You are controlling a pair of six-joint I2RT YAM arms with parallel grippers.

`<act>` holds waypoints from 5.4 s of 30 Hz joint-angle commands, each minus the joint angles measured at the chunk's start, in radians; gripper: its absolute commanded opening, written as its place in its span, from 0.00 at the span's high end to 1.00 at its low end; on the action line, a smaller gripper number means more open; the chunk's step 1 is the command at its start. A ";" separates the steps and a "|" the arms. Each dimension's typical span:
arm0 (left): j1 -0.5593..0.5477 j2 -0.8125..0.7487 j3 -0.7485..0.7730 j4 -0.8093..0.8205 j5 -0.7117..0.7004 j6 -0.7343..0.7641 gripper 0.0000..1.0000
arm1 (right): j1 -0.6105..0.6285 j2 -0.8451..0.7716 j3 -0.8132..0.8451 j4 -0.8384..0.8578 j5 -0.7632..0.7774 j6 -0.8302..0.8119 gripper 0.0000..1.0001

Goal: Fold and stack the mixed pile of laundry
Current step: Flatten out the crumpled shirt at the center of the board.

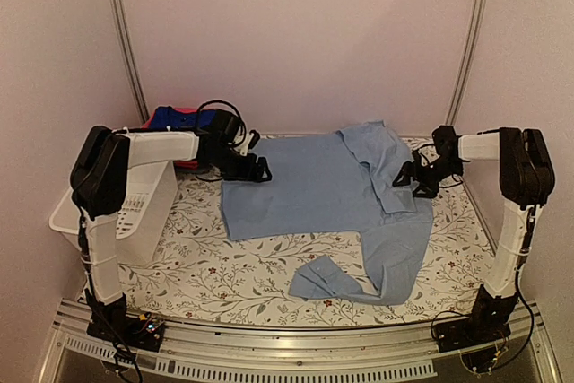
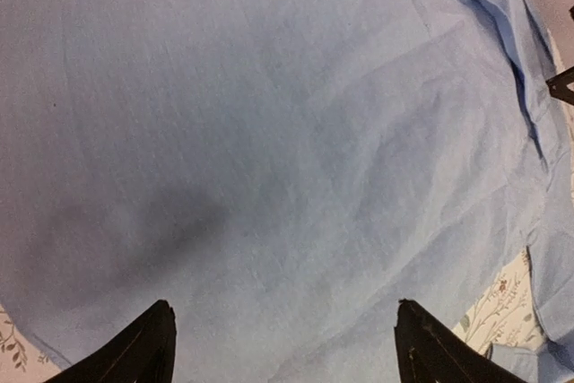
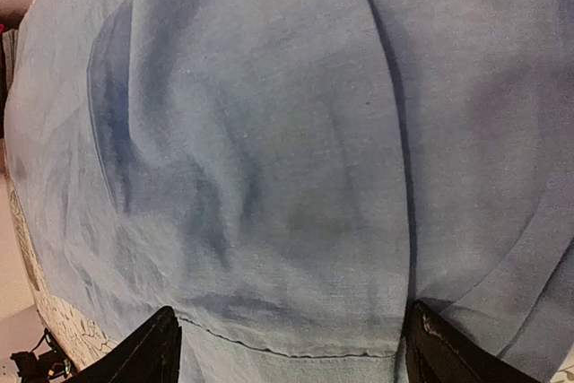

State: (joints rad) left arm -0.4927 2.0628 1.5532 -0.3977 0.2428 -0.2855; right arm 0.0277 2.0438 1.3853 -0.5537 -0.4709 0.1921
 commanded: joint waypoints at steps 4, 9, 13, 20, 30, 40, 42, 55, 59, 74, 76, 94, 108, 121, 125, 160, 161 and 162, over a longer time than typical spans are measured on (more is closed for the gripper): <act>0.012 0.034 -0.080 -0.038 -0.002 -0.018 0.18 | 0.003 -0.072 -0.185 0.055 -0.039 0.072 0.16; 0.013 0.002 -0.169 -0.045 -0.015 -0.022 0.19 | 0.003 -0.163 -0.300 0.061 -0.014 0.110 0.16; 0.013 -0.030 -0.245 -0.041 -0.010 -0.022 0.21 | 0.002 -0.241 -0.374 0.061 0.002 0.136 0.21; 0.014 -0.066 -0.320 -0.013 -0.010 -0.030 0.21 | 0.002 -0.303 -0.469 0.116 -0.019 0.183 0.48; 0.015 -0.055 -0.290 -0.016 -0.013 -0.028 0.21 | -0.009 -0.235 -0.390 0.170 0.044 0.208 0.52; 0.019 -0.049 -0.275 -0.024 -0.020 -0.023 0.21 | -0.011 -0.193 -0.312 0.170 0.024 0.225 0.83; 0.022 -0.045 -0.270 -0.026 -0.019 -0.024 0.21 | -0.011 -0.205 -0.309 0.169 0.020 0.222 0.92; 0.028 -0.005 -0.212 -0.047 -0.013 -0.015 0.21 | -0.019 -0.189 -0.232 0.114 0.090 0.163 0.55; 0.036 -0.003 -0.206 -0.050 -0.011 -0.010 0.21 | -0.020 -0.146 -0.222 0.121 0.070 0.143 0.47; 0.051 0.003 -0.204 -0.049 -0.007 -0.007 0.21 | -0.021 -0.120 -0.254 0.155 -0.245 0.079 0.90; 0.053 0.004 -0.203 -0.049 -0.005 -0.006 0.21 | -0.020 -0.154 -0.254 0.156 -0.282 0.075 1.00; 0.070 0.000 -0.152 -0.050 -0.026 -0.055 0.20 | 0.021 0.494 1.052 0.763 -0.483 0.748 0.83; 0.068 -0.026 -0.066 -0.001 0.016 -0.015 0.17 | -0.020 0.260 0.494 0.340 -0.258 0.279 0.07; 0.049 0.120 0.004 -0.039 0.031 -0.006 0.18 | -0.011 0.243 0.213 0.184 -0.196 0.128 0.14; 0.049 0.103 -0.054 -0.062 0.010 0.007 0.20 | -0.010 0.180 0.079 0.157 -0.134 0.133 0.13; 0.098 0.041 -0.213 -0.181 -0.056 0.028 0.26 | -0.226 0.173 0.148 0.097 -0.188 0.138 0.76; 0.098 0.043 -0.207 -0.182 -0.057 0.028 0.26 | -0.225 0.182 0.146 0.091 -0.197 0.125 0.76; 0.099 0.045 -0.202 -0.182 -0.057 0.027 0.26 | -0.223 0.185 0.138 0.094 -0.209 0.115 0.76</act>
State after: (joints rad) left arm -0.4171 2.0369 1.3533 -0.5125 0.2203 -0.2604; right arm -0.2024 2.2105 1.4868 -0.4038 -0.6750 0.3599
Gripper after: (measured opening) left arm 0.735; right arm 0.242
